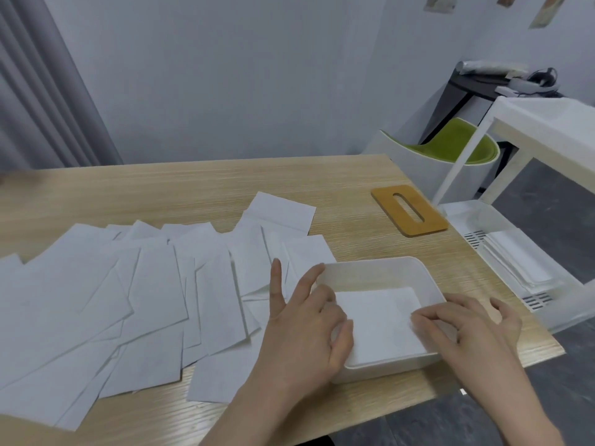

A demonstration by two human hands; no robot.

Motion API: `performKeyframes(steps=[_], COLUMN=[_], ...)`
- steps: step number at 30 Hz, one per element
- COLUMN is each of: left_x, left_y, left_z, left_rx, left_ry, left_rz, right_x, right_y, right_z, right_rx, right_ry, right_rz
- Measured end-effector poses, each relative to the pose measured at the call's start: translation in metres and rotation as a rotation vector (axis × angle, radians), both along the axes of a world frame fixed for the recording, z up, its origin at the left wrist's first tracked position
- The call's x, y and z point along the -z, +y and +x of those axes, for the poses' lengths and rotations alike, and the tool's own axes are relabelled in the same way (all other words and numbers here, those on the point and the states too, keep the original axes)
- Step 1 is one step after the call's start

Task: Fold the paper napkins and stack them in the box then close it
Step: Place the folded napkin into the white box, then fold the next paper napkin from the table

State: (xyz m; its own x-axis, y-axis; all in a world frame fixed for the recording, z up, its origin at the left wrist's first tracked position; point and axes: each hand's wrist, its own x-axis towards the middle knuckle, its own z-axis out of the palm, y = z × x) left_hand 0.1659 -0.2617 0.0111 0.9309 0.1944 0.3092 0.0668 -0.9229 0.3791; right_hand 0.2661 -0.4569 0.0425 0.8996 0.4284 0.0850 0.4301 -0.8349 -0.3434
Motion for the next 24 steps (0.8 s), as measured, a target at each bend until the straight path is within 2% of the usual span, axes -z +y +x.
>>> performKeyframes(steps=[7, 11, 18, 24], left_x=[0.006, 0.003, 0.002, 0.005], left_y=[0.003, 0.018, 0.057, 0.094], left_z=[-0.01, -0.022, -0.056, -0.093], left_rx=[-0.013, -0.064, -0.197, -0.342], left_ry=[-0.221, -0.259, -0.182, -0.167], left_rz=[-0.329, -0.494, -0.625, -0.588], right_x=[-0.006, -0.009, -0.011, -0.004], right_y=[0.014, 0.032, 0.088, 0.139], right_z=[-0.01, -0.02, -0.046, -0.068], right_rx=[-0.002, -0.072, -0.254, -0.388], right_ry=[-0.097, -0.169, -0.151, -0.027], right_rz=[0.082, 0.161, 0.335, 0.393])
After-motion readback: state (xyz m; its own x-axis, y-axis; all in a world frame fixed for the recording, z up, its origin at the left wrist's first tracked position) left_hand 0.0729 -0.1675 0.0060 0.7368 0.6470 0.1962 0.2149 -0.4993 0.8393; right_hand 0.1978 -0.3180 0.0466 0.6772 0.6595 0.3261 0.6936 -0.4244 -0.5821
